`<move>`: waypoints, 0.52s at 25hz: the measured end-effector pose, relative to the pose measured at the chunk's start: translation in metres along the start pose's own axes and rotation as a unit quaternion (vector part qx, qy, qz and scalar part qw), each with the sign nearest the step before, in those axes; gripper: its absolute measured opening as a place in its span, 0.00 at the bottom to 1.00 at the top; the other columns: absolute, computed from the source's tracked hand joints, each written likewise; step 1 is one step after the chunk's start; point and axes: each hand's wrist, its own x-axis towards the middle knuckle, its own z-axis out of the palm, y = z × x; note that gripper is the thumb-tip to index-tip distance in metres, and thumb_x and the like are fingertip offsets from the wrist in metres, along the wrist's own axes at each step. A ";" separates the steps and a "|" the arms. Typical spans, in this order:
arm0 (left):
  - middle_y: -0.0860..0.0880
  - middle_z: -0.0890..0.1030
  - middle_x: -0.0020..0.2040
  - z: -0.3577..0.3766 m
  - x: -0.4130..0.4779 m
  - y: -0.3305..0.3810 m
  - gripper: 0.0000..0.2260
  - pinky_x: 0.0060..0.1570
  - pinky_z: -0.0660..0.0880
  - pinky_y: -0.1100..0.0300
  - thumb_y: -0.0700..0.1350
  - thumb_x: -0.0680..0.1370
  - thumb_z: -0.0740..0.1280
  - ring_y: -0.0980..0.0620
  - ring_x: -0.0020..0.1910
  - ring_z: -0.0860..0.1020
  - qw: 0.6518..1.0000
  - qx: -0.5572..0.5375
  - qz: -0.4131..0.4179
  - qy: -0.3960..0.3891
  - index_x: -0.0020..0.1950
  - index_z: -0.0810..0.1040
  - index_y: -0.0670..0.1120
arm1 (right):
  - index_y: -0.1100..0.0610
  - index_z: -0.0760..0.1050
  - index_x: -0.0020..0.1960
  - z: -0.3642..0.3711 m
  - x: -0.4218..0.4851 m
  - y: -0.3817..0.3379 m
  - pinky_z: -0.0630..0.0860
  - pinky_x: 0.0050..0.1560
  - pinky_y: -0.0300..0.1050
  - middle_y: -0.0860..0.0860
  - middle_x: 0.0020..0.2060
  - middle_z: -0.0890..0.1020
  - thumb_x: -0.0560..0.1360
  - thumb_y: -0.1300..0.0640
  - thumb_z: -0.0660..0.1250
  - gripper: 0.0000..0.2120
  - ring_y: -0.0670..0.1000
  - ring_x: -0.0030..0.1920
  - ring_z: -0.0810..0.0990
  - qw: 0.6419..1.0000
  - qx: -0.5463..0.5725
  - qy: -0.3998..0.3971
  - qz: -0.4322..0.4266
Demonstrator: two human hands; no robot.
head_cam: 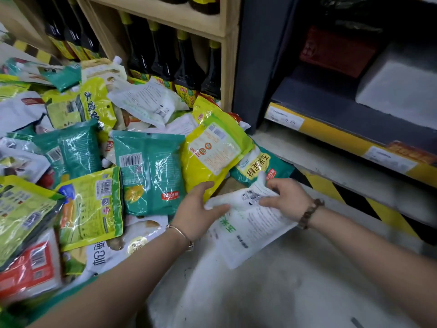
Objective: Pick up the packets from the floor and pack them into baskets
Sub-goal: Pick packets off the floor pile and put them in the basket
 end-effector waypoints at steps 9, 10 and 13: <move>0.54 0.84 0.39 0.023 -0.015 0.003 0.10 0.44 0.79 0.61 0.37 0.69 0.75 0.57 0.38 0.82 0.939 -0.232 -0.094 -0.236 0.46 0.81 0.47 | 0.54 0.73 0.33 -0.007 0.004 -0.031 0.70 0.29 0.33 0.43 0.26 0.77 0.67 0.59 0.75 0.11 0.37 0.26 0.75 0.990 0.048 -0.128 -0.037; 0.52 0.84 0.38 0.027 -0.017 0.001 0.08 0.42 0.79 0.61 0.36 0.69 0.74 0.55 0.37 0.82 0.937 -0.244 -0.108 -0.225 0.45 0.81 0.46 | 0.55 0.74 0.35 -0.004 0.008 -0.028 0.71 0.29 0.33 0.44 0.28 0.78 0.69 0.59 0.74 0.09 0.38 0.27 0.76 0.988 0.079 -0.129 -0.009; 0.54 0.83 0.35 0.033 -0.019 -0.002 0.08 0.39 0.78 0.62 0.35 0.69 0.74 0.54 0.34 0.81 0.953 -0.206 -0.121 -0.185 0.42 0.80 0.47 | 0.55 0.74 0.39 0.004 0.020 -0.018 0.71 0.28 0.30 0.46 0.32 0.77 0.69 0.61 0.74 0.08 0.39 0.28 0.74 0.989 0.118 -0.074 0.044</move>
